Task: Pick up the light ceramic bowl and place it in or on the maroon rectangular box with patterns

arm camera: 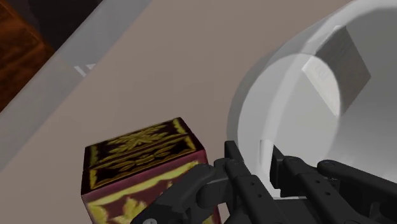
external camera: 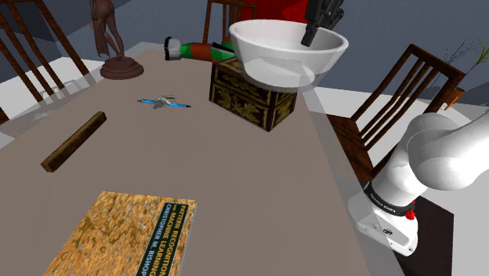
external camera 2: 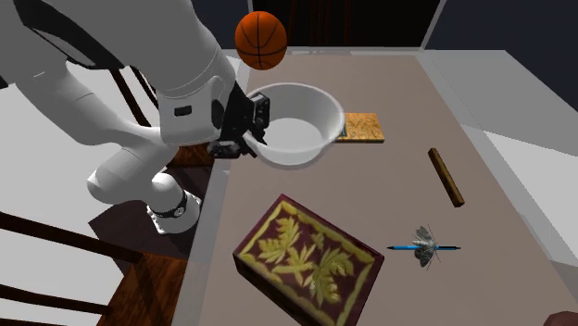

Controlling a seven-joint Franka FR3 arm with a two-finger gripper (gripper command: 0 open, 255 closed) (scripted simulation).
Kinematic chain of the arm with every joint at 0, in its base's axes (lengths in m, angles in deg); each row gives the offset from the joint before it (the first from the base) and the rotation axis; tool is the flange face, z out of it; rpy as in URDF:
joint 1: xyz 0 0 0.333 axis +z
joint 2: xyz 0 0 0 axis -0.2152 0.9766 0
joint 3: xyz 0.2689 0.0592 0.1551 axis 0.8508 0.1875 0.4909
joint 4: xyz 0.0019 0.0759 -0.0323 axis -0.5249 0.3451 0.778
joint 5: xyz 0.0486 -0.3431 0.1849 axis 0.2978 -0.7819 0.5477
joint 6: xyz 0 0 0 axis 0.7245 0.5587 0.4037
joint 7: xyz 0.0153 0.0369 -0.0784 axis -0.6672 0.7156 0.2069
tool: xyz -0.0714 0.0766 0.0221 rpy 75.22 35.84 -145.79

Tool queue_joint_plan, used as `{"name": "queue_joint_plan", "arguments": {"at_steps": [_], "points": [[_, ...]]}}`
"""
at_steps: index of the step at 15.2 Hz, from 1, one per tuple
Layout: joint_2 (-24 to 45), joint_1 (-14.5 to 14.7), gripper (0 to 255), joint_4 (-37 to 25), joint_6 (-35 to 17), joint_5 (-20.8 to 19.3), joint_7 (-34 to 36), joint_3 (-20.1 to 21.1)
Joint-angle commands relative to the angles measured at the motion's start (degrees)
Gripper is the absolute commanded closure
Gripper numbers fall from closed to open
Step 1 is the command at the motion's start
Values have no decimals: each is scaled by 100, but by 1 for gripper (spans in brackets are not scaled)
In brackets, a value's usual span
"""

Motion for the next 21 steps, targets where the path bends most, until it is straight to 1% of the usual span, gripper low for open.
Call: {"name": "queue_joint_plan", "arguments": {"at_steps": [1, 5, 9, 13, 16, 17, 21], "points": [[293, -39, 255, -262, 28, -75, -207, -182], [931, -113, 255, -852, 122, -184, -636, -560], [1633, -181, 255, -1563, 275, -210, -1060, -929], [2413, -271, 255, -2415, 507, -134, -1482, -1288], [3066, -378, 255, -3172, 750, 4, -1794, -1546], [3191, -406, 255, -3321, 801, 37, -1849, -1588], [3061, -399, 255, -2862, 472, -9, -1924, -1556]]}}
